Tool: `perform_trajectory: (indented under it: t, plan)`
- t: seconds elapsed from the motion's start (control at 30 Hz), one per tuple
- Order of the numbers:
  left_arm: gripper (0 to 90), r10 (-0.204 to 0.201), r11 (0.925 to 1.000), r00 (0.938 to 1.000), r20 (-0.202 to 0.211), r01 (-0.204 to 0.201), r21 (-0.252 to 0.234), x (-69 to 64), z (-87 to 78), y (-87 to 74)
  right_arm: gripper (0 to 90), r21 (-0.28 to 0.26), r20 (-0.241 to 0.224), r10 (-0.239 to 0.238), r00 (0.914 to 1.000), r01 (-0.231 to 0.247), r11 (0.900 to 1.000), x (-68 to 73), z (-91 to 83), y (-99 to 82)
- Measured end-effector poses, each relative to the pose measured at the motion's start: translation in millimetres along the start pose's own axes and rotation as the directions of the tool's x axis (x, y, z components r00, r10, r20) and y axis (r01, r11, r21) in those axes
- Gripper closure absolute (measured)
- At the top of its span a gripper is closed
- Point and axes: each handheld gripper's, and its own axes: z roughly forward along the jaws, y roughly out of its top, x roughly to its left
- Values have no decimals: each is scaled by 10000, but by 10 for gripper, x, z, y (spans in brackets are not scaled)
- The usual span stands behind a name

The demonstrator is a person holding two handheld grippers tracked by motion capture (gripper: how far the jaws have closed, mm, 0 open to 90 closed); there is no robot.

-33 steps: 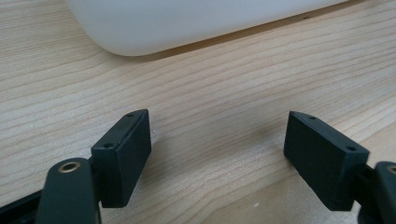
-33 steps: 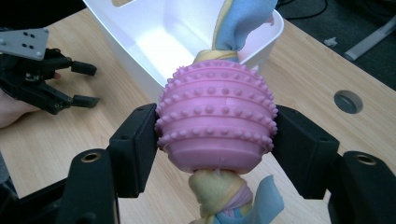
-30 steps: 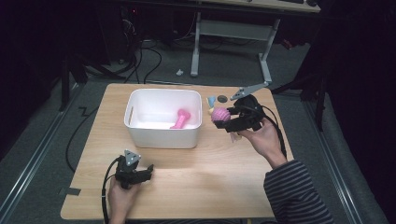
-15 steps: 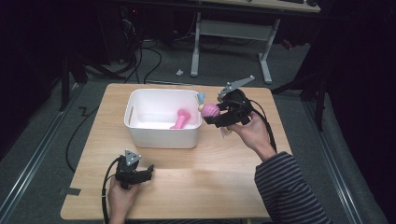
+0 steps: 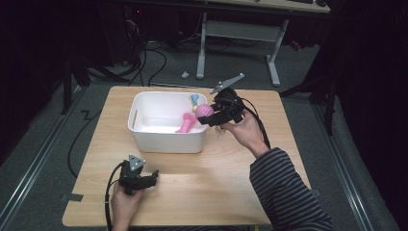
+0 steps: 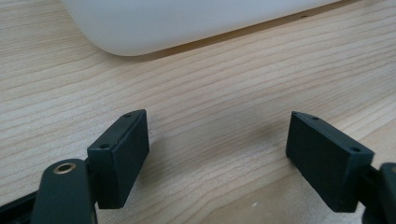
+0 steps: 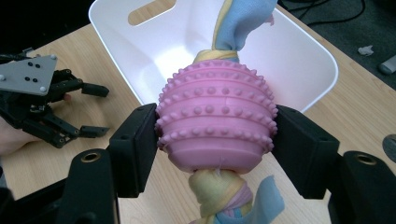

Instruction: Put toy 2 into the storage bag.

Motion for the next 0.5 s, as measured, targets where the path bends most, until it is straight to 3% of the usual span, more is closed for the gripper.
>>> perform_trajectory:
  t: [0.5]
  plan:
    - [218,17,10000,10000,-13,-17,3,0,0,0,344,82,-109,-342,9994,343,9994,66,171,183]
